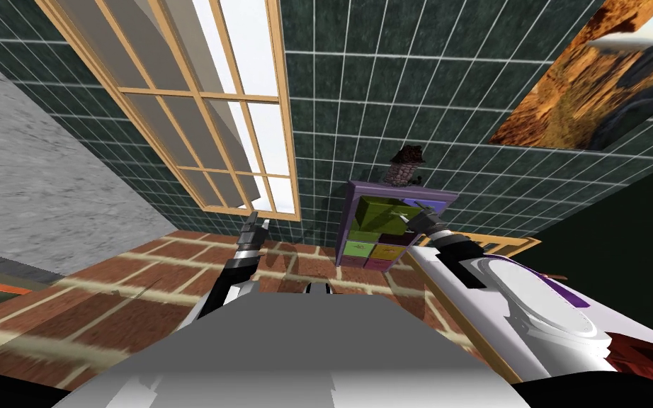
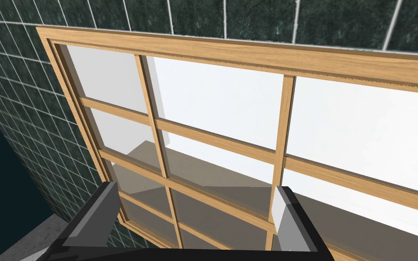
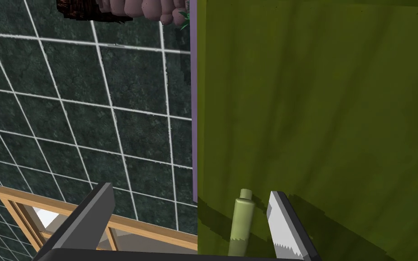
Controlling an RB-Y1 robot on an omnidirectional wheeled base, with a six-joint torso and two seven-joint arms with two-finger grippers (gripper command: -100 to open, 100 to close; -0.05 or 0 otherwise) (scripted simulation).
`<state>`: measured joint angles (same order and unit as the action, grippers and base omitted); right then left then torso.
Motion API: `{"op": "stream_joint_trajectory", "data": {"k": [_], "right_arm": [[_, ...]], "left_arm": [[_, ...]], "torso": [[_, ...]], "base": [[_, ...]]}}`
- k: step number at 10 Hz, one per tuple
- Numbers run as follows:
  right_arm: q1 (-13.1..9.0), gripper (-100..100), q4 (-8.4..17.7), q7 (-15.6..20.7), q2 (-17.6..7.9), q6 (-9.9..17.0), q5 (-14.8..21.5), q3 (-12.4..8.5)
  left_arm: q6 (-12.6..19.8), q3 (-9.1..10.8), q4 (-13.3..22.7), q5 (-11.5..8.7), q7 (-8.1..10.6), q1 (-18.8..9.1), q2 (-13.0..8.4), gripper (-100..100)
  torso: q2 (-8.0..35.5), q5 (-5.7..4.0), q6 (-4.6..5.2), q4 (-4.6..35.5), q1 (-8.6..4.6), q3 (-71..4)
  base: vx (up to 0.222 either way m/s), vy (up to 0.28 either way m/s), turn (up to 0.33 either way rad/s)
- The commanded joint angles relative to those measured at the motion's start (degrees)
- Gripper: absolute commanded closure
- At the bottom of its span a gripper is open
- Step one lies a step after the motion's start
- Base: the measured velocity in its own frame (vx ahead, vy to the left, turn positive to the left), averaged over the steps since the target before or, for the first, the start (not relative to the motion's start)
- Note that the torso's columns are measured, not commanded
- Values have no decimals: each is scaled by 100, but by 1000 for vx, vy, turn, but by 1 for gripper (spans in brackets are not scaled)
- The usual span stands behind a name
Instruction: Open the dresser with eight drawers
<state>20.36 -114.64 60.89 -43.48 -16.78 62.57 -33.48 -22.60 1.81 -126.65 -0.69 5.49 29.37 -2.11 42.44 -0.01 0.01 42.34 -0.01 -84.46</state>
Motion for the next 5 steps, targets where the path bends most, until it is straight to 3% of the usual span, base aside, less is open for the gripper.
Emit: {"op": "stream_joint_trajectory", "data": {"k": [1, 2, 3, 5], "right_arm": [[35, -100, 36, -250, -336, -19, -107, -147], [29, -100, 45, -164, -232, -50, -90, -116], [31, 0, 54, -179, -241, -61, -95, -121], [35, 0, 59, -177, -238, -60, -93, -117]], "left_arm": [[0, 0, 0, 0, 0, 0, 0, 0], [0, 0, 0, 0, 0, 0, 0, 0], [0, 0, 0, 0, 0, 0, 0, 0], [0, 0, 0, 0, 0, 0, 0, 0]], "torso": [[-4, 1, 0, -1, 0, -3], [-8, 8, 2, 4, 4, -8], [-6, 8, -1, 3, 4, -6], [-8, 5, -1, 0, 4, -6]], "base": [[14, 45, -48], [8, 21, -12], [0, 0, 0], [0, 0, 0]]}}
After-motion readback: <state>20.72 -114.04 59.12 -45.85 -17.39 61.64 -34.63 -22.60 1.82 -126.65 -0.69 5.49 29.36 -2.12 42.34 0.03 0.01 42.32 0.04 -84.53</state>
